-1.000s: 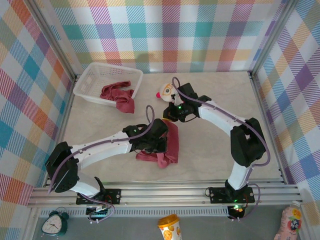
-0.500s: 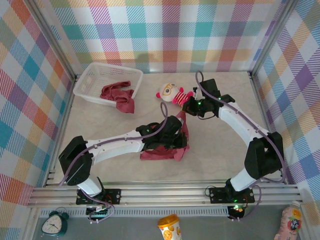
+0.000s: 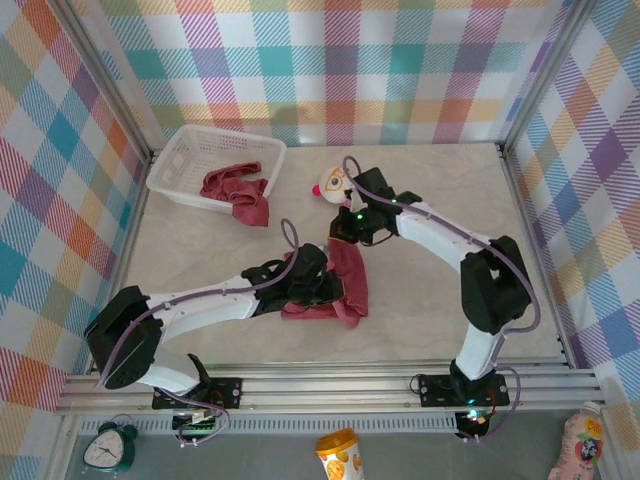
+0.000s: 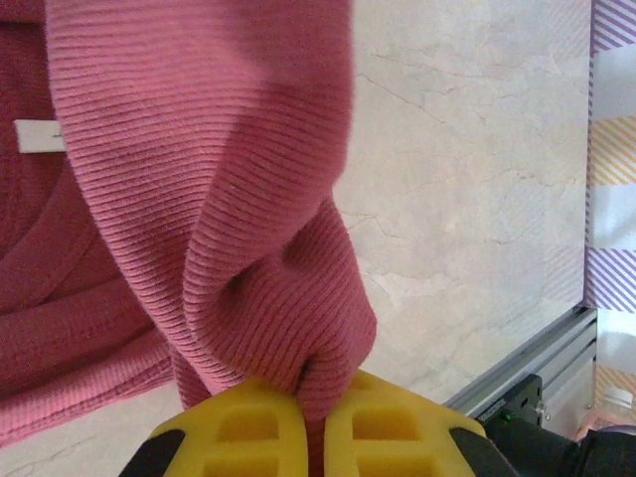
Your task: Fold and stack the tank tops
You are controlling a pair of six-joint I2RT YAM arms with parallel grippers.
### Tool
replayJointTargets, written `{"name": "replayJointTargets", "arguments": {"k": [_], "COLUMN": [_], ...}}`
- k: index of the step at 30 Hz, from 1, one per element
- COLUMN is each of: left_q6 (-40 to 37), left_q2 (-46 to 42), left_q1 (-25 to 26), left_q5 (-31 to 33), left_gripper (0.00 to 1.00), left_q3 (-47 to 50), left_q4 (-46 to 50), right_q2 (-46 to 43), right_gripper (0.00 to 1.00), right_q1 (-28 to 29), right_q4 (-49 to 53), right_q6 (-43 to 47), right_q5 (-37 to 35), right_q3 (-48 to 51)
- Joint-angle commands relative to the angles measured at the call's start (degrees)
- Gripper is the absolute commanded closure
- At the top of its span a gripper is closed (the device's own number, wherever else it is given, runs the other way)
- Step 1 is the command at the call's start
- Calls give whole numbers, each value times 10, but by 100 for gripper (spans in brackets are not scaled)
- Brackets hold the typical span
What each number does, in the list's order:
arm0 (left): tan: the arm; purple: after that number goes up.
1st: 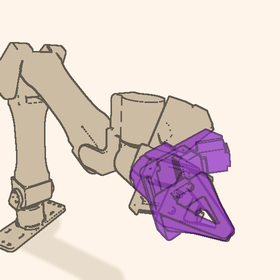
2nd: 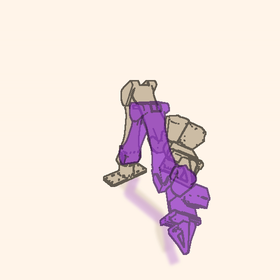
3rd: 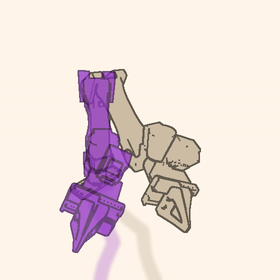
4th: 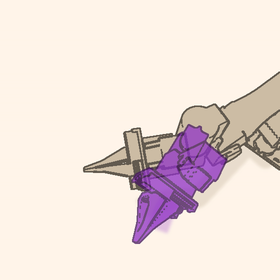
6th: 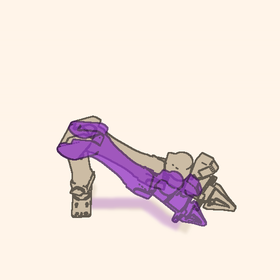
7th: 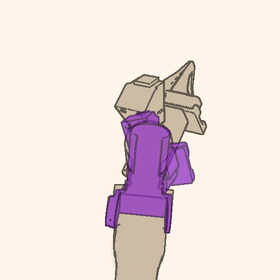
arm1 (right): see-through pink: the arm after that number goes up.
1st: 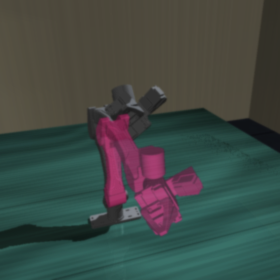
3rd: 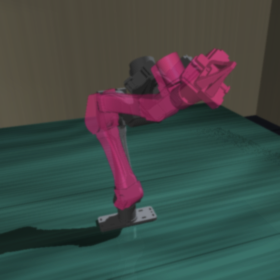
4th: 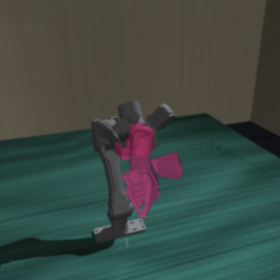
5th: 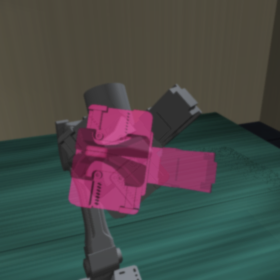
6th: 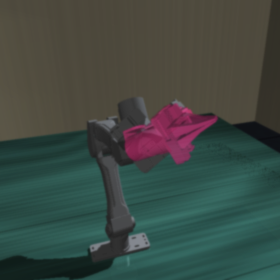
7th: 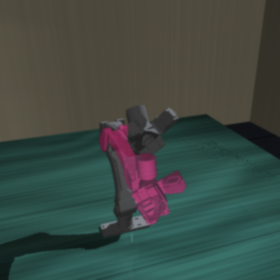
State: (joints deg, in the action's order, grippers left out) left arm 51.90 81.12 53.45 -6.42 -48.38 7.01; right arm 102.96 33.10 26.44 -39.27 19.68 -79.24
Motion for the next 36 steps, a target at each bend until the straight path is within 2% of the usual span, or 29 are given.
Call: {"name": "replayJointTargets", "arguments": {"k": [1,9,15,21,24,32,36], "left_q6": [11,33,51,56,52,49,51], "left_q2": [-34,-72,-83,-113,-116,-77,-33], "left_q1": [-14,-43,-52,-54,-54,-47,-29], "left_q5": [7,51,72,68,76,42,30], "left_gripper": [91,75,70,69,62,49,47], "left_q3": [21,73,82,106,104,60,37], "left_q4": [14,111,178,186,207,188,170], "right_q2": [32,116,174,206,221,229,227], "right_gripper": [96,94,90,88,86,85,87], "right_q1": [20,54,76,93,94,85,81], "right_q4": [-24,-18,-37,-39,-52,-65,-69], "right_q6": [-22,-16,-19,-19,-25,-20,-20], "right_q5": [4,-9,43,85,97,122,131], "right_q3": [-38,-109,-144,-163,-167,-171,-159]}}
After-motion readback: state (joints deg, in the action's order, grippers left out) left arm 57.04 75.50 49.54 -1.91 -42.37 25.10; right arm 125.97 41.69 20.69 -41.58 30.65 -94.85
